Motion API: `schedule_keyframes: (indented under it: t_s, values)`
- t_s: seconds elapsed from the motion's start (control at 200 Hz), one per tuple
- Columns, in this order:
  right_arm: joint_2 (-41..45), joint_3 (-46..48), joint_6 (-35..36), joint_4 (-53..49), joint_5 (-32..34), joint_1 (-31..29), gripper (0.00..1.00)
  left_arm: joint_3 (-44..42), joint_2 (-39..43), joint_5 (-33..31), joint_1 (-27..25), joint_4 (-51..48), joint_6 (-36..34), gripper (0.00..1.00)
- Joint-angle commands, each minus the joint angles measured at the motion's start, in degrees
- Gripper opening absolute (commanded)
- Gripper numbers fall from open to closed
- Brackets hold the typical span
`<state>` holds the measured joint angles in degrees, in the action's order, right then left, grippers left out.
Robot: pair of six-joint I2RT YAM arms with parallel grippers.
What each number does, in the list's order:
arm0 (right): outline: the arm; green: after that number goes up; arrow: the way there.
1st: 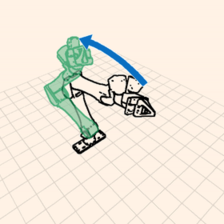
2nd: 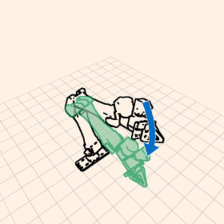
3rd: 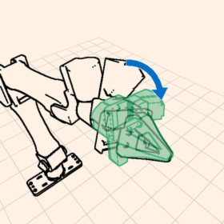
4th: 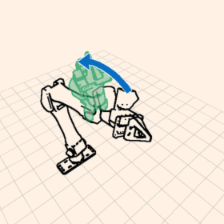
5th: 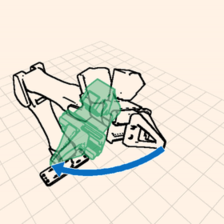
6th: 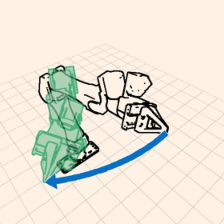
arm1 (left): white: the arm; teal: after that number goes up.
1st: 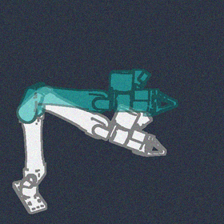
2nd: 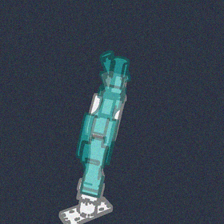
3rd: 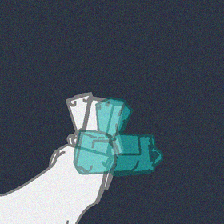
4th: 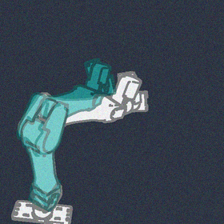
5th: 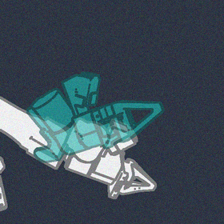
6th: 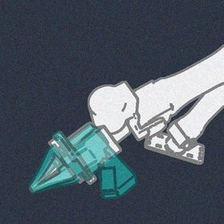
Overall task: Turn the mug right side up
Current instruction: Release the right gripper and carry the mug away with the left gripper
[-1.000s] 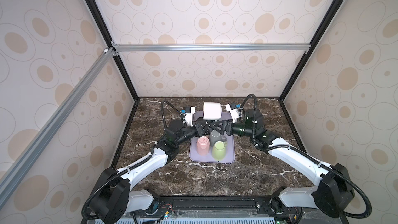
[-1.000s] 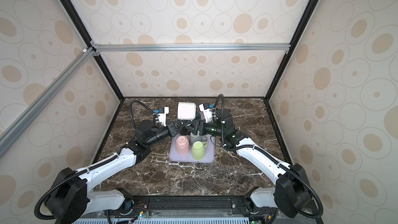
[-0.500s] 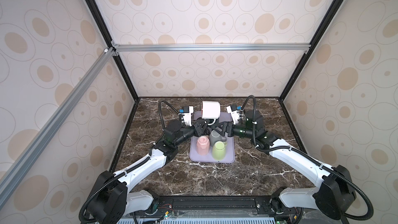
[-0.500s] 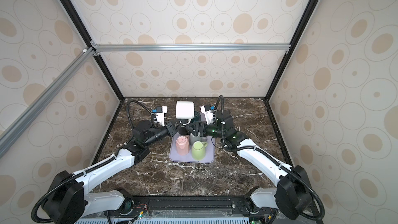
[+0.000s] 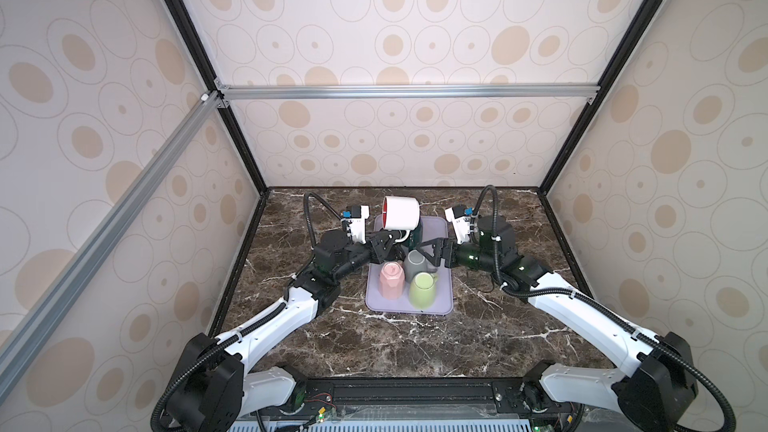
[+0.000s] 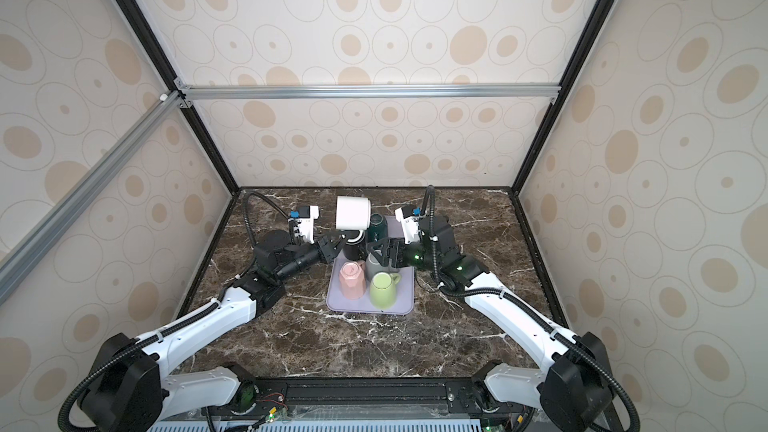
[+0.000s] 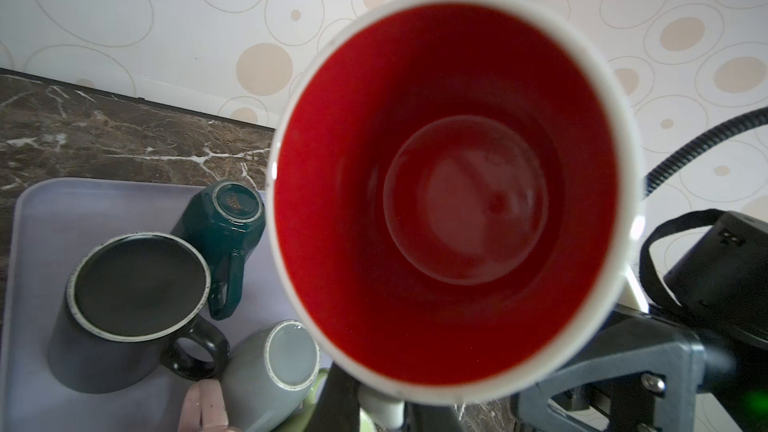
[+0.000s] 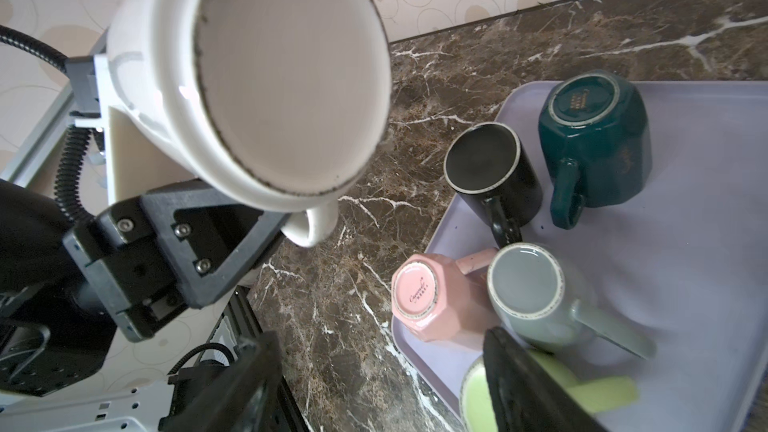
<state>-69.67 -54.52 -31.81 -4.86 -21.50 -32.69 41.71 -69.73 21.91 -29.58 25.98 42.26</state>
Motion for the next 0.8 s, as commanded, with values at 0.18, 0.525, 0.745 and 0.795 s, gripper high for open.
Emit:
schedule_keyframes:
  t_s: [0.18,0.525,0.745,0.795]
  values:
    - [5.0,-0.2,-0.7,-11.5,5.4,-0.3,0.79,6.1,4.3,-10.1,4.1,-8.8,-10.7,0.00]
    - [9.8,4.9,1.1,-22.5,13.1,-0.3,0.79,5.6,4.8,-21.6,7.4,-15.8,-15.9,0.00]
    - [12.7,10.6,0.5,-22.1,17.4,-0.3,0.79,6.5,0.3,-24.2,8.5,-17.5,-16.7,0.00]
    - [12.7,10.3,1.2,-23.3,18.1,-0.3,0.79,6.7,-0.7,-25.5,8.6,-17.8,-17.3,0.00]
